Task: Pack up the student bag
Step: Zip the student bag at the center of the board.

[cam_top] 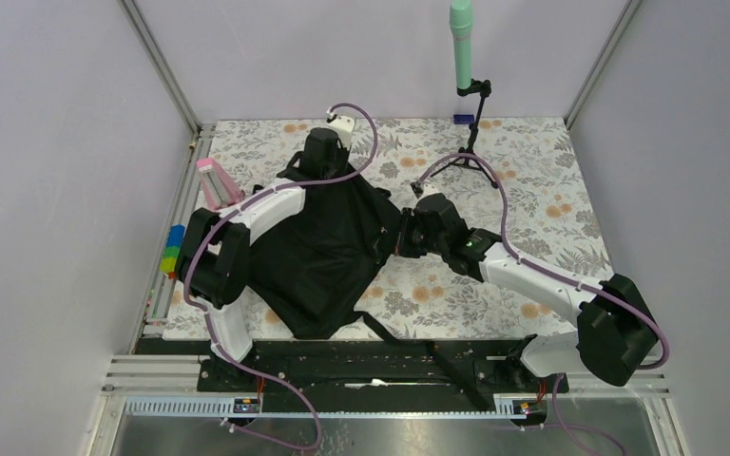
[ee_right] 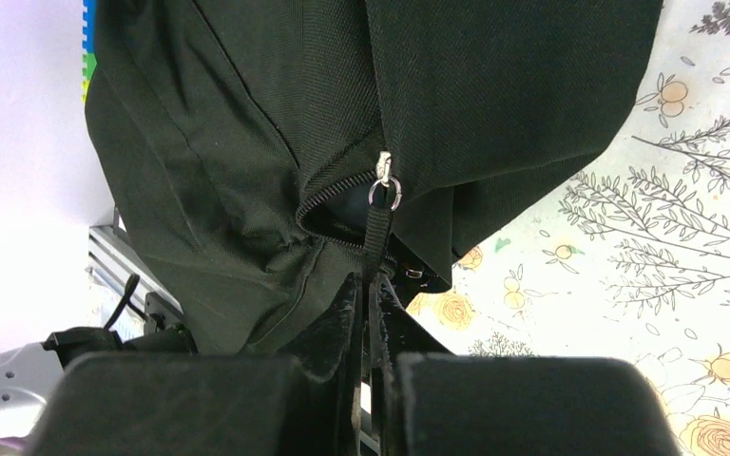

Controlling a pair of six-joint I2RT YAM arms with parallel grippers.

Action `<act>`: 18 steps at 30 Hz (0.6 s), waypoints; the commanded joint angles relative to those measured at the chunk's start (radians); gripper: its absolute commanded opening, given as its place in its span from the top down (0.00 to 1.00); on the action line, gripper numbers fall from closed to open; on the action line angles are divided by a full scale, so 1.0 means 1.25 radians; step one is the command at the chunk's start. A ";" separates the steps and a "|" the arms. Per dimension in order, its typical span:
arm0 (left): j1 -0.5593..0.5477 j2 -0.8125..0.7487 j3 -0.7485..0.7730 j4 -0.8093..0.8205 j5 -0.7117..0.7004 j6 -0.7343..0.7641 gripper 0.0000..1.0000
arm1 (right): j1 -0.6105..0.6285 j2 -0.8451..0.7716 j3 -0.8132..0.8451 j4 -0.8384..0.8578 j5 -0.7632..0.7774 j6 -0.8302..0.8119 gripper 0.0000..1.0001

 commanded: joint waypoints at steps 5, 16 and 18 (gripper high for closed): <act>0.063 -0.106 -0.109 0.346 0.194 0.082 0.38 | -0.059 -0.007 0.099 -0.090 -0.035 -0.044 1.00; -0.017 -0.109 -0.004 0.155 0.229 -0.024 0.12 | -0.140 0.052 0.171 -0.128 -0.133 -0.128 1.00; -0.052 -0.086 0.068 0.025 0.079 -0.092 0.11 | -0.141 0.051 0.164 -0.122 -0.131 -0.128 1.00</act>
